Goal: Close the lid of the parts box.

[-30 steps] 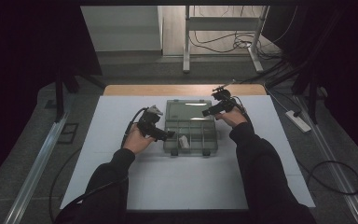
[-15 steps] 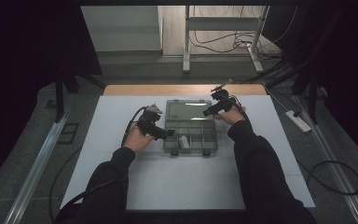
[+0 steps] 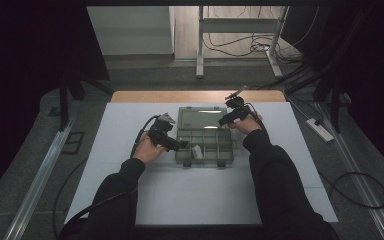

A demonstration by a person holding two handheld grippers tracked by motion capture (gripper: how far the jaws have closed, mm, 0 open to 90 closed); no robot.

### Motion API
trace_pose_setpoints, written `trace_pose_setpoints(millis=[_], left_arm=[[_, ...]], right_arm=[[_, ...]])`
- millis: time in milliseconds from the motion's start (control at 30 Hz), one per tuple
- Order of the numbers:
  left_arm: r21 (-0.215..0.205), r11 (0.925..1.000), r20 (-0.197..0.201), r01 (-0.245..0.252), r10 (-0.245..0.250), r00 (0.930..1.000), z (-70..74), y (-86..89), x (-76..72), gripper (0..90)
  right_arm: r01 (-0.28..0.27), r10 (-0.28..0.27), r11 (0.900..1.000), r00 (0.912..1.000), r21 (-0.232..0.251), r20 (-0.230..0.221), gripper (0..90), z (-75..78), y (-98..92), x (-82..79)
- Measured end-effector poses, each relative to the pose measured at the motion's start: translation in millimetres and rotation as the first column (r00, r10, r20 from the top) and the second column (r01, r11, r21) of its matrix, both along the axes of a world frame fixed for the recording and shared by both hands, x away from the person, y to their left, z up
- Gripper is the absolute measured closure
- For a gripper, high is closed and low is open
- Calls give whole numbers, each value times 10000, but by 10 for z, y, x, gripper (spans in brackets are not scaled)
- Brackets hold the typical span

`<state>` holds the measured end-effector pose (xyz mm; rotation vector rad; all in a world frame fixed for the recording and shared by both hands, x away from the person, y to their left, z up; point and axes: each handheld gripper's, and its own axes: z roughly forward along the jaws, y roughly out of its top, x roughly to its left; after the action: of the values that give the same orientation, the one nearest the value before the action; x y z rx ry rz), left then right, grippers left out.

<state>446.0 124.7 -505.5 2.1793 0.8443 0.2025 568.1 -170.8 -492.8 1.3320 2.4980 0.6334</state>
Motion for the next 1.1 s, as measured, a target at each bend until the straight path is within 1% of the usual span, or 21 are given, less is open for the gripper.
trace_pose_setpoints(millis=[67,133,167,233,300,333,367,433,567,633,700,767,933,967,1033,1100], left_arm=[[-1,10000,7,40,-40,10000,2,0,2,0],[-47,10000,1,55,-55,10000,4,6,6,0],[-57,10000,-5,70,-70,10000,4,10,7,0],[-22,10000,2,97,-97,10000,1,13,6,0],[15,9999,19,111,-111,9999,-3,15,5,0],[-1,9999,24,130,-130,9999,-7,17,3,0],[-31,9999,26,143,-143,9999,-11,18,2,0],[-26,9999,-13,143,-143,9999,-20,22,2,0],[-59,9999,-84,124,-124,9999,-38,31,2,0],[-106,9998,-128,159,-160,9998,-50,31,3,0],[-88,9997,-160,213,-214,9996,-59,24,3,0],[-38,9996,-191,294,-295,9994,-69,8,2,0],[123,9990,-169,438,-436,9989,-79,-11,-3,0],[136,9987,-150,483,-481,9987,-79,-15,-7,0],[169,9985,-116,518,-516,9986,-71,-22,-10,0],[148,9985,-80,533,-532,9986,-58,-23,-13,0]], right_arm=[[-47,47,10000,10000,60,-48,208,12,-4,2],[-173,173,9998,9998,9,-64,283,31,-6,1],[-237,237,9997,9997,-38,-13,306,39,-2,-3],[-333,333,9994,9994,-121,22,384,55,5,-7],[-339,340,9993,9994,-176,43,442,63,9,-10],[-267,267,9996,9996,-125,-36,499,69,8,-7],[-267,267,9996,9996,-125,-36,499,69,8,-7],[-131,130,9999,9998,-67,-155,566,76,12,-5],[24,-25,10000,9997,-10,-237,617,78,17,0],[250,-253,9996,9994,-143,-233,653,69,18,6],[511,-511,9987,9979,7,-387,684,69,10,16],[704,-701,9975,9966,46,-439,710,69,10,24],[1318,-1294,9907,9894,344,-652,783,61,15,39],[1448,-1420,9888,9875,375,-679,795,60,20,40],[1859,-1826,9818,9801,378,-777,814,64,33,42],[2241,-2190,9735,9709,447,-971,829,68,40,49]])
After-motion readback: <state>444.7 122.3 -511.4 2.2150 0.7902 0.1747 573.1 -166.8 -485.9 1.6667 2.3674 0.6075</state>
